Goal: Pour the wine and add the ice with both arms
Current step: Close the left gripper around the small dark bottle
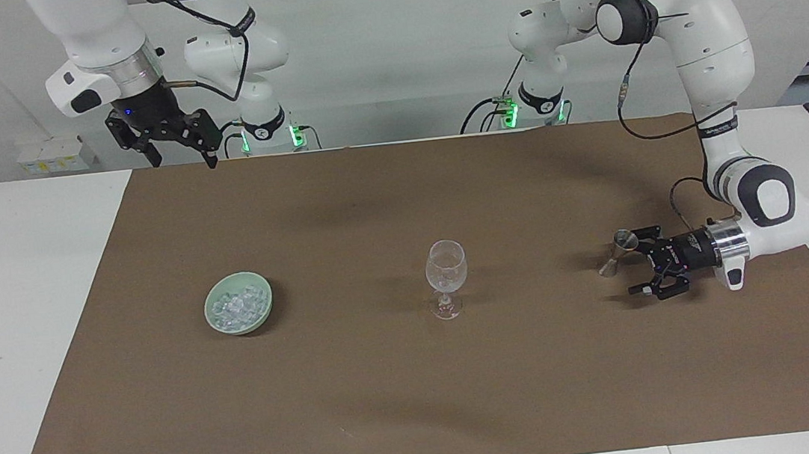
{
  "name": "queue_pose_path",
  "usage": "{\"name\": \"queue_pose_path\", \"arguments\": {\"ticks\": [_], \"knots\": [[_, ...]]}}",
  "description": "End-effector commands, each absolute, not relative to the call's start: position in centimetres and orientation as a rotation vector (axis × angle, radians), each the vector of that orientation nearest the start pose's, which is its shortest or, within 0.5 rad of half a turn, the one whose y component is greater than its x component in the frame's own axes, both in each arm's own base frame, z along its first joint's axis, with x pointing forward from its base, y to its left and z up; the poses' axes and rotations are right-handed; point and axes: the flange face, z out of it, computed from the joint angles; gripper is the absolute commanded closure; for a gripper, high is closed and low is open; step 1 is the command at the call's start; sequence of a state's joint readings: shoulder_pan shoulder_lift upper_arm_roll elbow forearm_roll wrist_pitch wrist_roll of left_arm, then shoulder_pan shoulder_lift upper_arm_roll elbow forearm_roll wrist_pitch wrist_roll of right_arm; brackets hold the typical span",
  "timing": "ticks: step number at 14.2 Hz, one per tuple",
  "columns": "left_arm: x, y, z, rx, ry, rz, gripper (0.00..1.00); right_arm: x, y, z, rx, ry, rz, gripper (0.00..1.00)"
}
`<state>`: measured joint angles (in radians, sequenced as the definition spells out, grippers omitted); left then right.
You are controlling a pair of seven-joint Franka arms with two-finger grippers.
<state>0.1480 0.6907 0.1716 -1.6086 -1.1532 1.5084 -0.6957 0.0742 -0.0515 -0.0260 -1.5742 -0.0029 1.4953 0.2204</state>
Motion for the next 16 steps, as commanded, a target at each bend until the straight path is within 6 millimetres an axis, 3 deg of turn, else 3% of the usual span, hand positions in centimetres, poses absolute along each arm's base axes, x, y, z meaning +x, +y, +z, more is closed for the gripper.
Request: {"name": "queue_pose_path", "arguments": {"ticks": [1,10,16], "knots": [[63.1,8.6,23.7,1.559,1.346,-1.042,0.00,52.6,2.0,64.4,-3.113,0.240,0.040,0.00],[62.5,8.4,23.8,1.585,1.326,-1.081,0.00,52.6,1.9,64.3,-3.115,0.218,0.044,0.00],[61.9,9.3,23.8,1.604,1.323,-1.101,0.00,52.6,1.9,64.3,-3.115,0.218,0.044,0.00]]}}
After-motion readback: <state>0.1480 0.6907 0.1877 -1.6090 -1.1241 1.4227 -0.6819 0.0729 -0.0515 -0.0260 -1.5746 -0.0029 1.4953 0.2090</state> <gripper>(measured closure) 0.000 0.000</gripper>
